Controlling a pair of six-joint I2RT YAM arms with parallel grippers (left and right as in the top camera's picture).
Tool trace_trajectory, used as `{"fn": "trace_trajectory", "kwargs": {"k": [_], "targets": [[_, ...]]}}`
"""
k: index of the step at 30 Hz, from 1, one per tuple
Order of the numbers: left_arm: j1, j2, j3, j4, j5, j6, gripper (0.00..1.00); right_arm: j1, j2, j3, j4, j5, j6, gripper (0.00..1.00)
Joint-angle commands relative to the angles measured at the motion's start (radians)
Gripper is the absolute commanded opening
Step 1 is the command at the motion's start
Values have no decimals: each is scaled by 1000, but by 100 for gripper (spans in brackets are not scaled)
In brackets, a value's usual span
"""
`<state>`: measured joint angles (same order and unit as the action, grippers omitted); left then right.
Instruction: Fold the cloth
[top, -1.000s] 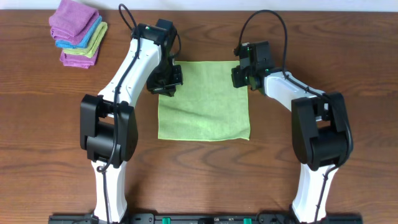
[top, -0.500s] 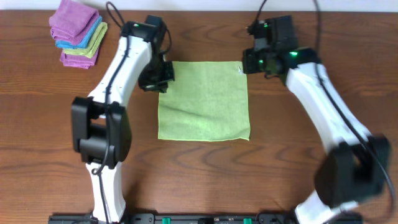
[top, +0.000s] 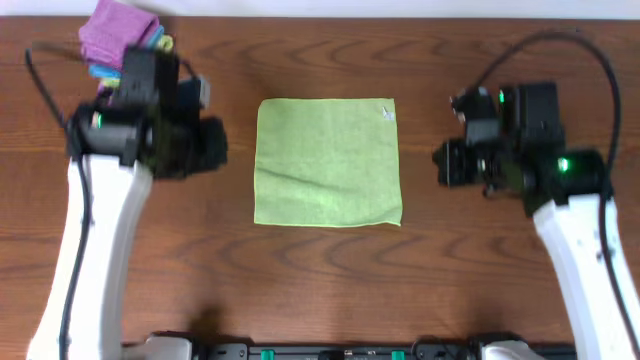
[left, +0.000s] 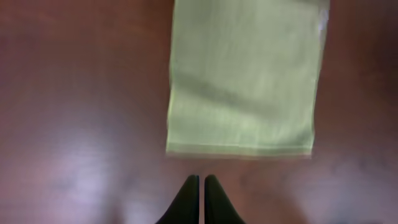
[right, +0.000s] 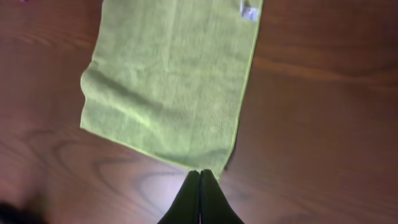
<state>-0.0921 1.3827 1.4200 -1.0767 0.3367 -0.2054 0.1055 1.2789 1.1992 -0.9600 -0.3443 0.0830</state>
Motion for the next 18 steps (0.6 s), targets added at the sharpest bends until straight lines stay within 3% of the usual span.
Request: {"fn": "trace_trajectory", "kwargs": {"k": [1,5,7,9,12,18], "targets": [[71,-57,-282,96,102,-8,6,-21,-11,-161,41,-98,27,2],[178,-25,-511,259,307,0,12,-37,14,-274,85,-173,40,2],[193,13,-569,318,354,0,22,-45,27,-294,94,-194,40,2],[191,61,-607,369,381,12,31,-49,34,-307,101,-208,35,13],[183,131,-619,417,420,27,47,-49,35,-311,105,-211,32,17],[182,220,-619,504,423,27,48,-49,35,-311,110,-211,13,19]]}}
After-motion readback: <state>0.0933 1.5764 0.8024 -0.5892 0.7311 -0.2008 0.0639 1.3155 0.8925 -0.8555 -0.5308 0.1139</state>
